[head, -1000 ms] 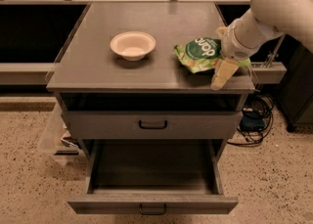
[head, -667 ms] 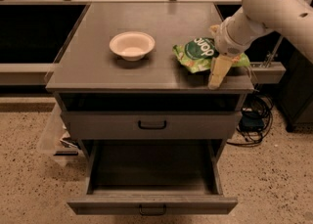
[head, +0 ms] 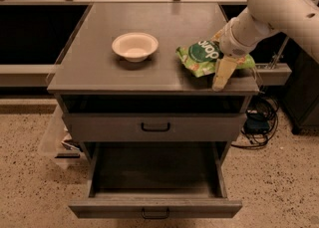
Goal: Place green rice chip bag into middle drawer
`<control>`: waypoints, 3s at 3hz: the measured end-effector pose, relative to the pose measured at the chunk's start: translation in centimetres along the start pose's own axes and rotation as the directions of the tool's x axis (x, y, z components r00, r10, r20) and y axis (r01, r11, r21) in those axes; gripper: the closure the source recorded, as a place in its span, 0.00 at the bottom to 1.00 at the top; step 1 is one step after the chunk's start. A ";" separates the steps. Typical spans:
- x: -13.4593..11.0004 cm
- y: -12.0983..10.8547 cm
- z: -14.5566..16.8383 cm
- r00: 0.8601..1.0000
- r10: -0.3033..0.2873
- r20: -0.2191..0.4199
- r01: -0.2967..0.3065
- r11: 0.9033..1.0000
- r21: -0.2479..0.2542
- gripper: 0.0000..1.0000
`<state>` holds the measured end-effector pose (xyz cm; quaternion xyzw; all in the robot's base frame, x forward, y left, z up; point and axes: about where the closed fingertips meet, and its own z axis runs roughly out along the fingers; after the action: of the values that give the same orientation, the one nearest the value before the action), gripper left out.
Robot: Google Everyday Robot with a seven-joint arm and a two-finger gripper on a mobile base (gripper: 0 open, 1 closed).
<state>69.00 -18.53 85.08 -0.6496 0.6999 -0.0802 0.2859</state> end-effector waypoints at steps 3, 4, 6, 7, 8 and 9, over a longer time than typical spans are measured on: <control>-0.5 -0.1 -0.6 1.000 -0.016 -0.003 0.016 1.000 -0.010 1.00; -2.9 -1.6 -5.1 0.997 -0.074 -0.032 0.075 0.997 0.021 1.00; -5.3 -3.0 -9.1 0.991 -0.129 -0.034 0.129 0.991 0.025 1.00; -5.6 -1.7 -9.2 0.993 -0.120 -0.001 0.120 0.993 0.017 1.00; -6.3 3.5 -11.3 0.994 -0.046 0.102 0.052 0.997 -0.060 1.00; -6.3 9.1 -14.8 0.979 0.102 0.179 -0.071 0.983 -0.168 1.00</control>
Offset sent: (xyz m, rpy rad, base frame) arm 0.0000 0.0000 0.0000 0.0000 0.0000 0.0000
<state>53.67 -15.03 94.70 -0.6440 0.7018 0.0505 0.3002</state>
